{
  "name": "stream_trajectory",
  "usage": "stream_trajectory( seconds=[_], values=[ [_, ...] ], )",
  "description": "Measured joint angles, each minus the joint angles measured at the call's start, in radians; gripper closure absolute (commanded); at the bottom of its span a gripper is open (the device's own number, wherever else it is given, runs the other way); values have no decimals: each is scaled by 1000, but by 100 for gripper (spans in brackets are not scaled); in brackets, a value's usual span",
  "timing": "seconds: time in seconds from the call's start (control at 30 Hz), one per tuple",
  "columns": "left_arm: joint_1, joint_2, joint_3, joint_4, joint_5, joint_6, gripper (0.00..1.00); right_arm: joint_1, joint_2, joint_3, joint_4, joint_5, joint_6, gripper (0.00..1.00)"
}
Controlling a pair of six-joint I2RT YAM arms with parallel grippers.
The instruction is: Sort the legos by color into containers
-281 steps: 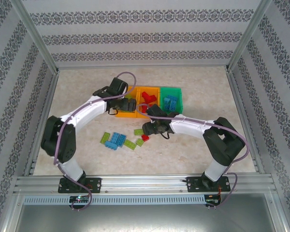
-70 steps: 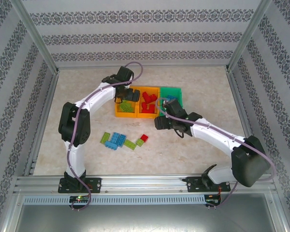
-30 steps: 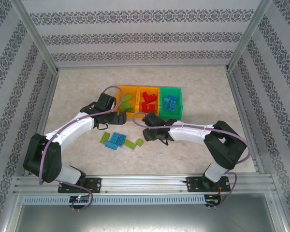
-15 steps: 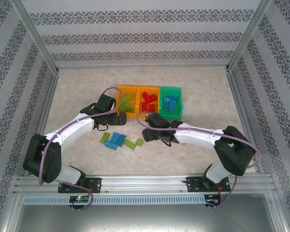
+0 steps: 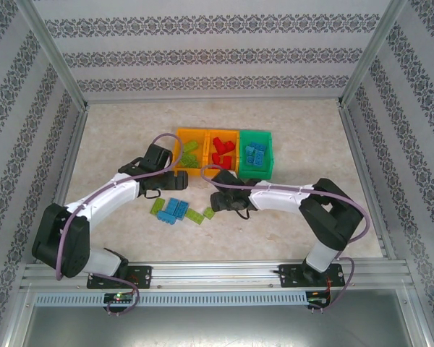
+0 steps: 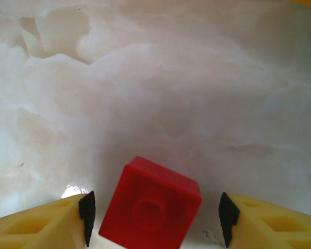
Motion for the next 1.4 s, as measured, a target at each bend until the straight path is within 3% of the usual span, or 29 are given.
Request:
stream_trajectory(
  seconds=[0.2, 0.3, 0.53, 0.8, 1.2, 1.4],
  values=[
    [0, -6, -5, 0, -16, 0, 1, 0, 20, 23, -29, 6, 3, 65],
    [0, -6, -5, 0, -20, 0, 1, 0, 20, 33, -42, 10, 3, 68],
    [0, -18, -25, 0, -27, 1, 0, -28, -33, 73, -90, 14, -32, 68],
    [0, -43, -73, 0, -31, 9, 0, -183, -76, 255, -89, 4, -111, 66],
    [-13, -42, -97, 0, 12, 45, 0, -291, 214, 595, -145, -43, -209, 63],
    [-31, -32, -97, 0, 14, 61, 0, -318, 279, 643, -180, -46, -216, 60]
  ],
)
